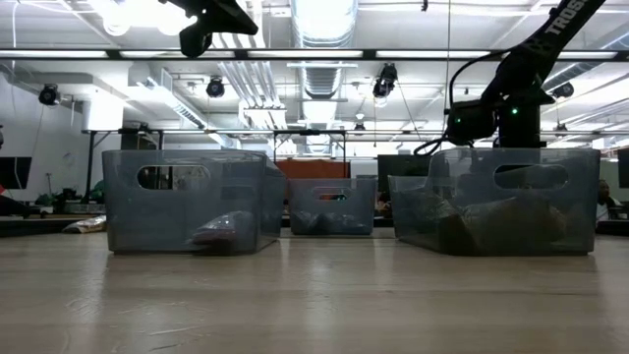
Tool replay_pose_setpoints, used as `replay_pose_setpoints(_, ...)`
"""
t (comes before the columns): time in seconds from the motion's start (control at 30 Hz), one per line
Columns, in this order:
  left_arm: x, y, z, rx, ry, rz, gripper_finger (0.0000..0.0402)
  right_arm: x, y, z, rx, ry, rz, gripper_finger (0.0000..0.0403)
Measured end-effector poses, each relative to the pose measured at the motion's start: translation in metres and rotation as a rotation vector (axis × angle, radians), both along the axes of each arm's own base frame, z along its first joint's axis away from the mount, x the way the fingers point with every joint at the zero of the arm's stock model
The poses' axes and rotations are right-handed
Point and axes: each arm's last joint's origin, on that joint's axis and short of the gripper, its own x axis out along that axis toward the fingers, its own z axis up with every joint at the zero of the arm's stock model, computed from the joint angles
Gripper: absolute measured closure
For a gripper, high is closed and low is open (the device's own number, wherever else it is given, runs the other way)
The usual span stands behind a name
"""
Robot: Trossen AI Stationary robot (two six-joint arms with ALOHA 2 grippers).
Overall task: Pick and place Granola Bars by type
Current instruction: Put the red granola bar into the bottom left black bin
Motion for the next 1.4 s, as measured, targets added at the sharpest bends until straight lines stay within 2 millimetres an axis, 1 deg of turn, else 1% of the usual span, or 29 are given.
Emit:
replay_pose_setpoints(0.17,0.000,0.000,0.000,0.000,0.000,0.000,0.0402,-0.003,0.002,0.007,-0.012,0.000,-0.002,0.0340)
replay_pose_setpoints(0.33,0.000,0.000,0.000,0.000,0.000,0.000,0.0402,-0.001,0.001,0.029,-0.073,-0.069,0.004,0.0340)
replay_pose_setpoints(0.6,0.000,0.000,0.000,0.000,0.000,0.001,0.0402,-0.001,0.002,0.069,-0.172,-0.221,0.027,0.0340)
replay_pose_setpoints(0.8,0.000,0.000,0.000,0.000,0.000,0.001,0.0402,-0.001,0.006,0.095,-0.198,-0.356,0.052,0.0340)
replay_pose_setpoints(0.97,0.000,0.000,0.000,0.000,0.000,0.000,0.0402,-0.004,0.010,0.112,-0.219,-0.443,0.068,0.0340)
replay_pose_setpoints(1.2,0.000,0.000,0.000,0.001,0.000,0.000,0.0402,-0.006,0.015,0.130,-0.220,-0.550,0.110,0.0340)
replay_pose_setpoints(1.4,0.000,0.000,0.000,0.001,0.000,0.000,0.0402,0.003,0.024,0.141,-0.184,-0.626,0.196,0.0340)
